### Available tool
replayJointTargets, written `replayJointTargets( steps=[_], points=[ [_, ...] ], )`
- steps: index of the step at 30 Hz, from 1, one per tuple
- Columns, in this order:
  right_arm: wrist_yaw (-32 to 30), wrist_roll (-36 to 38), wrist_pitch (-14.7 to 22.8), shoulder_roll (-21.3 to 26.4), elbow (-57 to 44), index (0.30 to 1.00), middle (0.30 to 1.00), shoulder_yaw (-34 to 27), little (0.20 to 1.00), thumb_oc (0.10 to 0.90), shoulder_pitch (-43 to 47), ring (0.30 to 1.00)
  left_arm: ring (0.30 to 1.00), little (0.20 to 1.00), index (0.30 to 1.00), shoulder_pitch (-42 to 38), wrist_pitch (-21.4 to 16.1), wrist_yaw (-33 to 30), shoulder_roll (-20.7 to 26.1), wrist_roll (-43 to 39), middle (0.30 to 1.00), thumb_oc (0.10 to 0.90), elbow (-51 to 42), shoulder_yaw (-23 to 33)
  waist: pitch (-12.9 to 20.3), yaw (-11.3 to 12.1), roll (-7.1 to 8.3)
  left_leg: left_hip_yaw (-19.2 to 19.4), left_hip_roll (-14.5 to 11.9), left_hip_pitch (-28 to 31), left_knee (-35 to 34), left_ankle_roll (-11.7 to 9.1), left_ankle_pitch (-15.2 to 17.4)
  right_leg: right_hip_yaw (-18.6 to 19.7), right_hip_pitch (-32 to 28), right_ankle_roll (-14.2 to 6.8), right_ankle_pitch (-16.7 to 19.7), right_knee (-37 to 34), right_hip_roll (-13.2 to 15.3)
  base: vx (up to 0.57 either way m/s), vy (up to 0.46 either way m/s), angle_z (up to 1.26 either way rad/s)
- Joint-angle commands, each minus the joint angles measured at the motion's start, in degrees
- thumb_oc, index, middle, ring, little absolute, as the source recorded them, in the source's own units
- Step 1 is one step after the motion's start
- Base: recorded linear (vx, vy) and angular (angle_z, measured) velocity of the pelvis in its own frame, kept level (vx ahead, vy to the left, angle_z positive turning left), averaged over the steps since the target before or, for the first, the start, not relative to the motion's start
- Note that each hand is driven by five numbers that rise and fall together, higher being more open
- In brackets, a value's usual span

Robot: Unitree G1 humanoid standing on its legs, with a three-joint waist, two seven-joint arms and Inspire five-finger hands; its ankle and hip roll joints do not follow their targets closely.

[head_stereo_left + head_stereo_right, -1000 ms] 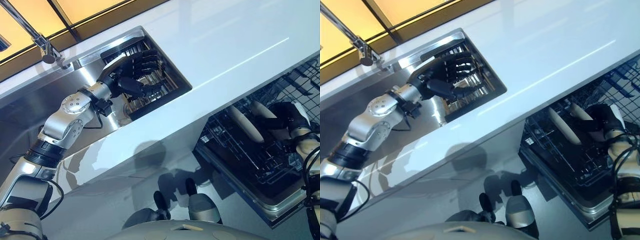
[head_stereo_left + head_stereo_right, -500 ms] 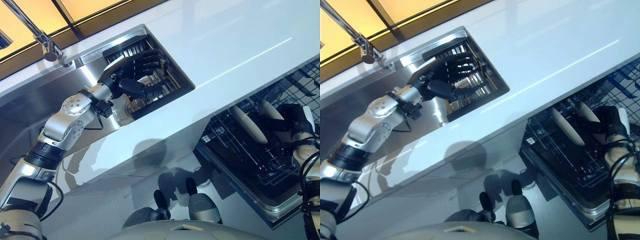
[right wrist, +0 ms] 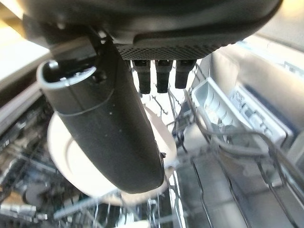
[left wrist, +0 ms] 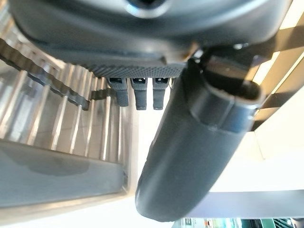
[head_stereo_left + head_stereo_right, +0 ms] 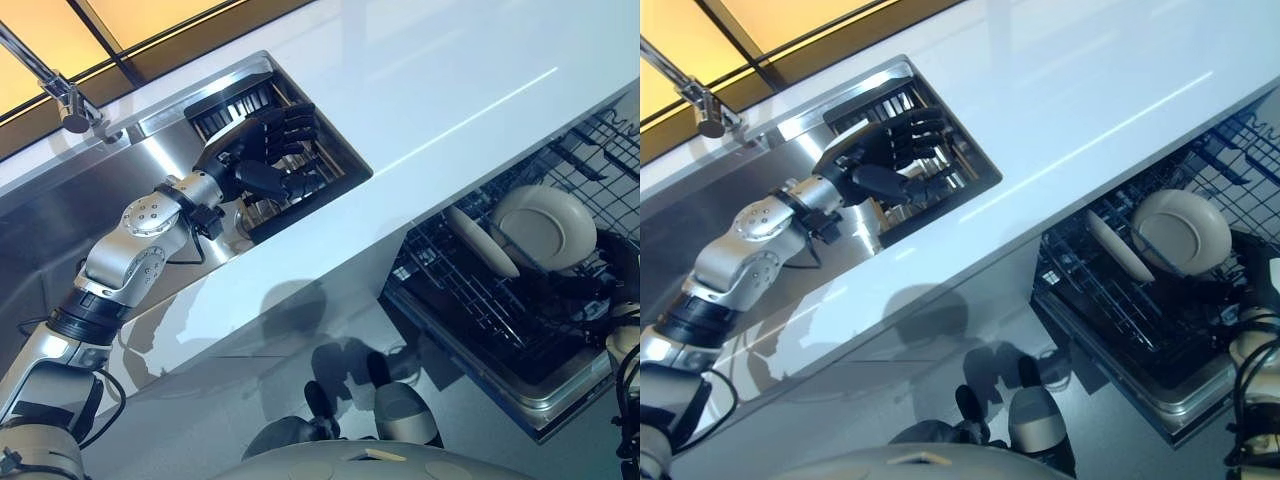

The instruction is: Pick up plates and place into dishwasher.

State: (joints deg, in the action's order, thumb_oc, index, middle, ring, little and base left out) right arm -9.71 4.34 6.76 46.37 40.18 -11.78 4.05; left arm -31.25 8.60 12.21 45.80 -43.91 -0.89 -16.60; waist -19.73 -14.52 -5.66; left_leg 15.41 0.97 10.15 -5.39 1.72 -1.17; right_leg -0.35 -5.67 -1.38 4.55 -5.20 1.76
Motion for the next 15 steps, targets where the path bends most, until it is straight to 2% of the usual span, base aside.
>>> replayJointTargets(
  steps=[1,12,15],
  points=[
    [-2.37,-1.31,5.66,6.09,-4.56,0.900,0.900,-3.75,0.900,0.800,0.41,0.900,0.900,0.900,0.900,-2.99,-5.67,-0.11,1.63,-2.81,0.900,0.800,-1.27,5.37,7.48,0.21,2.24,0.95,-0.44,0.28,2.51,-0.86,5.63,-0.69,2.28,-4.98,-4.12,4.63,-1.63,0.02,0.015,-0.04],
    [-3.56,-4.14,7.40,7.90,-10.89,0.900,0.900,-7.90,0.900,0.800,-1.48,0.900,0.900,0.900,0.900,-1.51,-7.21,1.11,1.18,-2.14,0.900,0.800,0.86,6.42,8.76,-0.46,3.29,1.47,-0.50,0.57,1.86,-0.69,5.52,-0.01,2.32,-5.15,-3.89,4.31,-2.20,0.00,0.002,0.00],
    [-5.04,-8.38,6.45,9.08,-10.46,0.900,0.900,-8.82,0.900,0.800,-2.23,0.900,0.900,0.900,0.900,-1.30,-8.04,1.57,1.12,-2.43,0.900,0.800,1.73,6.52,9.22,-0.59,3.51,1.55,-0.47,0.58,1.65,-0.66,5.47,0.09,2.38,-5.21,-3.86,4.22,-2.34,0.00,0.017,-0.04]
  ],
)
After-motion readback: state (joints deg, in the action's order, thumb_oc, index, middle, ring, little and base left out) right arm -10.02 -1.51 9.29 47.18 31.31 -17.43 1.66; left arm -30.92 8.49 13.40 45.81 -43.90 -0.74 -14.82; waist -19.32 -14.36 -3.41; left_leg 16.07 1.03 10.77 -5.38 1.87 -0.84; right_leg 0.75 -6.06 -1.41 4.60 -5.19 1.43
